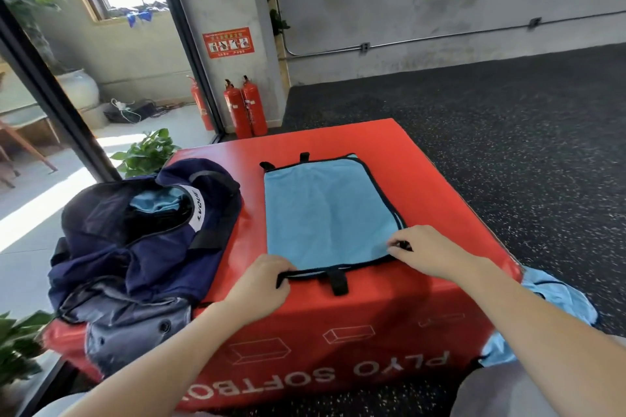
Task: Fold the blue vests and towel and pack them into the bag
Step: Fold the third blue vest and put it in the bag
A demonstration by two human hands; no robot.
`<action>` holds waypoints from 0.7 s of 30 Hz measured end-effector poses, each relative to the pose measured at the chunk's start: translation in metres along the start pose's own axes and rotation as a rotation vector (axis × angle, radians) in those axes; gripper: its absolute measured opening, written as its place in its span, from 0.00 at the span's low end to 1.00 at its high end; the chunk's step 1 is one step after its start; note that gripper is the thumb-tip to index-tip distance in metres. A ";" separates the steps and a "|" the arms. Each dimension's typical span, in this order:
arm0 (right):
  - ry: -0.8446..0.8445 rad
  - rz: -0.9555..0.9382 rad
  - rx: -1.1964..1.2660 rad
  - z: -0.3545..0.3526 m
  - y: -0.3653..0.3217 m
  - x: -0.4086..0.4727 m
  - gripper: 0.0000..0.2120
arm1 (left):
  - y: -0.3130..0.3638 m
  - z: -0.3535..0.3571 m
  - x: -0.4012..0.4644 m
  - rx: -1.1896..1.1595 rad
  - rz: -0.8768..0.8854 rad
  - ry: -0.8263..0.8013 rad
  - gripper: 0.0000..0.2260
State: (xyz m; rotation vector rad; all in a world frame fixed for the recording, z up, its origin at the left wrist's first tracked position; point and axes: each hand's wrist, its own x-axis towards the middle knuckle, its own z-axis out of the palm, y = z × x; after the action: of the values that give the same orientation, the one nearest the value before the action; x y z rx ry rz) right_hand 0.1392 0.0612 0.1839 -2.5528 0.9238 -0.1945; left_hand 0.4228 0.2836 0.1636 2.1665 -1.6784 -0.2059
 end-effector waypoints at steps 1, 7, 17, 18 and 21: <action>-0.019 -0.022 -0.022 0.002 -0.001 -0.001 0.10 | -0.009 -0.006 -0.007 -0.017 -0.001 0.010 0.15; -0.059 -0.126 -0.110 0.015 -0.002 -0.002 0.17 | -0.022 -0.022 -0.035 -0.144 -0.068 0.114 0.05; -0.087 -0.226 -0.356 0.011 -0.009 0.002 0.15 | -0.027 -0.023 -0.034 -0.281 -0.252 0.156 0.14; -0.097 -0.239 -0.383 0.010 -0.009 0.003 0.15 | -0.028 -0.023 -0.034 -0.272 -0.246 0.173 0.16; -0.121 -0.252 -0.385 0.009 -0.006 0.004 0.16 | -0.023 -0.021 -0.038 -0.241 -0.178 0.230 0.17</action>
State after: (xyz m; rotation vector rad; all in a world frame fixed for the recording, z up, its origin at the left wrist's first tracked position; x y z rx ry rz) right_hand 0.1480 0.0658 0.1782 -2.9953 0.6413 0.0742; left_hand 0.4403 0.3291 0.1697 2.0686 -1.2686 -0.1893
